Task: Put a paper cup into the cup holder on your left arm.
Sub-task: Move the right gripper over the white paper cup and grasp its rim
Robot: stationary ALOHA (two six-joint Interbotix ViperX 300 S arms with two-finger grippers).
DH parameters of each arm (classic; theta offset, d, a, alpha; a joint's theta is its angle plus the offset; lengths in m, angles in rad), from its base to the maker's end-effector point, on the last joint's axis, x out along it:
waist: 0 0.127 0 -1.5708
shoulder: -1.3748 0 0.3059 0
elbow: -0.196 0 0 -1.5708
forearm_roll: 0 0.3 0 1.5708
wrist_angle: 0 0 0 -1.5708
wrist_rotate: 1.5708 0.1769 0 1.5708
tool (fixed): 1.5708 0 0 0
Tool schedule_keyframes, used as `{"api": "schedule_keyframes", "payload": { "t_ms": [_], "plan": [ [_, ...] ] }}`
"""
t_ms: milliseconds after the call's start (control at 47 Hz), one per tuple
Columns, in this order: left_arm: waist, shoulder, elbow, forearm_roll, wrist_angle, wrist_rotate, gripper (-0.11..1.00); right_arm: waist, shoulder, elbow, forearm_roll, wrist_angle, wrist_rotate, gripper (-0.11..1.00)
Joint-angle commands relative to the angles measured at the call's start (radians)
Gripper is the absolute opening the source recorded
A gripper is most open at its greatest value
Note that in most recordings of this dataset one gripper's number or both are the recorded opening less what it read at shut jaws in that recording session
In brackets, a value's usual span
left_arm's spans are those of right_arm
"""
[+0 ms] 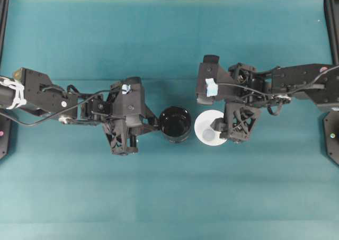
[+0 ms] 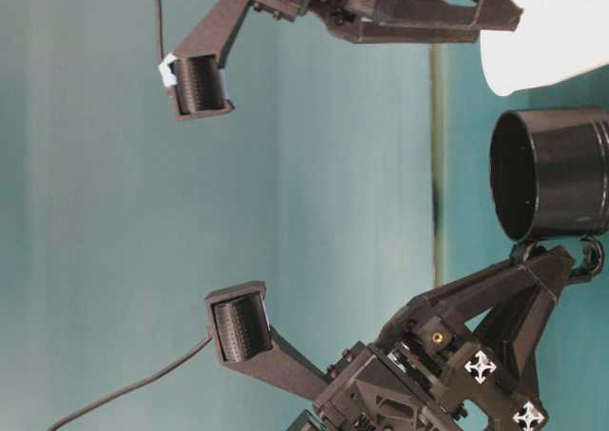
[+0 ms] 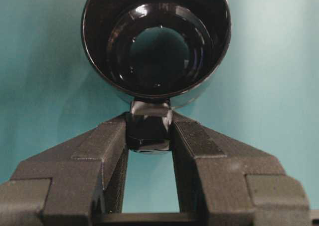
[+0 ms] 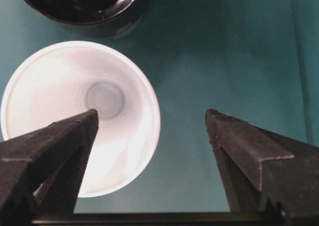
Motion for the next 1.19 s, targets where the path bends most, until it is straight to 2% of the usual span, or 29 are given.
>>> {"api": "schedule_keyframes", "payload": {
  "t_ms": [0, 191, 298, 404, 745, 809, 936, 1170],
  "plan": [
    [-0.002, -0.009, -0.015, 0.002, -0.002, 0.000, 0.32, -0.005, -0.002, -0.017, -0.002, -0.002, -0.009, 0.91],
    [-0.002, -0.009, -0.017, 0.002, -0.002, 0.000, 0.32, -0.003, 0.011, -0.018, -0.002, -0.005, -0.009, 0.90],
    [-0.002, -0.009, -0.018, 0.002, 0.002, 0.000, 0.32, -0.005, 0.014, -0.026, -0.002, -0.005, -0.009, 0.84],
    [-0.002, -0.011, -0.018, 0.002, 0.002, 0.000, 0.32, -0.003, 0.018, -0.035, -0.002, -0.006, -0.011, 0.72],
    [-0.002, -0.011, -0.023, 0.002, 0.002, 0.002, 0.32, 0.003, 0.029, -0.057, 0.000, -0.003, -0.009, 0.16],
    [-0.002, -0.011, -0.028, 0.003, 0.002, 0.002, 0.32, 0.005, 0.029, -0.058, 0.003, -0.002, -0.009, 0.09],
    [0.000, -0.009, -0.031, 0.003, 0.002, 0.002, 0.32, 0.009, 0.029, -0.058, 0.005, 0.008, -0.009, 0.04],
    [-0.002, -0.009, -0.032, 0.003, 0.009, 0.002, 0.32, 0.020, 0.020, -0.064, 0.006, 0.037, -0.008, 0.04]
  ]
}}
